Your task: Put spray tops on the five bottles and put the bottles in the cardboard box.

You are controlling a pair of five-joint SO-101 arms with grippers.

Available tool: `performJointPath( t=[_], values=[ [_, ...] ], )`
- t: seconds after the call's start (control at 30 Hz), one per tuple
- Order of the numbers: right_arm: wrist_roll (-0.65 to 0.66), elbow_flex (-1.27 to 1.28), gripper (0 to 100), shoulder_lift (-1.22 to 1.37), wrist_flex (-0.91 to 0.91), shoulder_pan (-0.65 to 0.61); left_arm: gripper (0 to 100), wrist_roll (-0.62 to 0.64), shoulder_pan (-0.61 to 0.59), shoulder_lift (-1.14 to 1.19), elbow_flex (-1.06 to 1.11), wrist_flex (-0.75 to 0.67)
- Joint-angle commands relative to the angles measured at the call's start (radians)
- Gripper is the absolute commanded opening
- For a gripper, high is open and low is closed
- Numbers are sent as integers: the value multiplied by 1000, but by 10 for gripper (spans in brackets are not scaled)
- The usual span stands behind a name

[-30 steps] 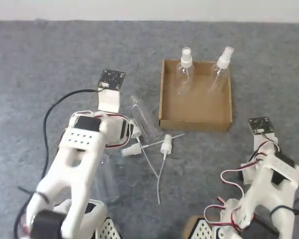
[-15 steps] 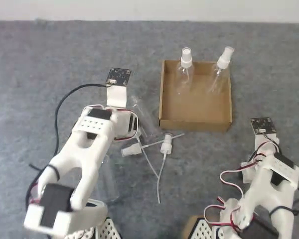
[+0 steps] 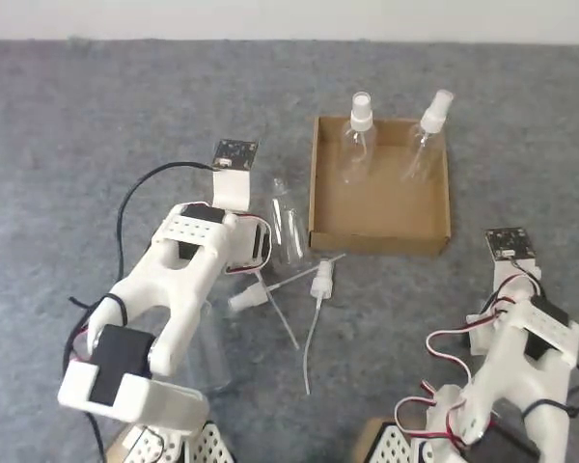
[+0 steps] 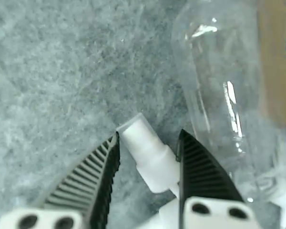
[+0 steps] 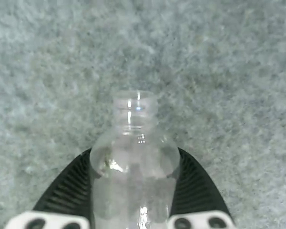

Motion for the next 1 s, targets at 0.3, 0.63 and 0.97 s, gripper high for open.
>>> performJointPath(
  t=[0.3, 0.63, 0.97],
  values=[
    [-15, 3, 6, -1, -30, -10, 278, 63, 9, 2, -85, 135],
    [-15, 3, 6, -1, -27, -10, 188, 63, 9, 2, -74, 68],
    [-15, 3, 6, -1, -24, -10, 187, 61, 6, 2, -74, 14]
  ],
)
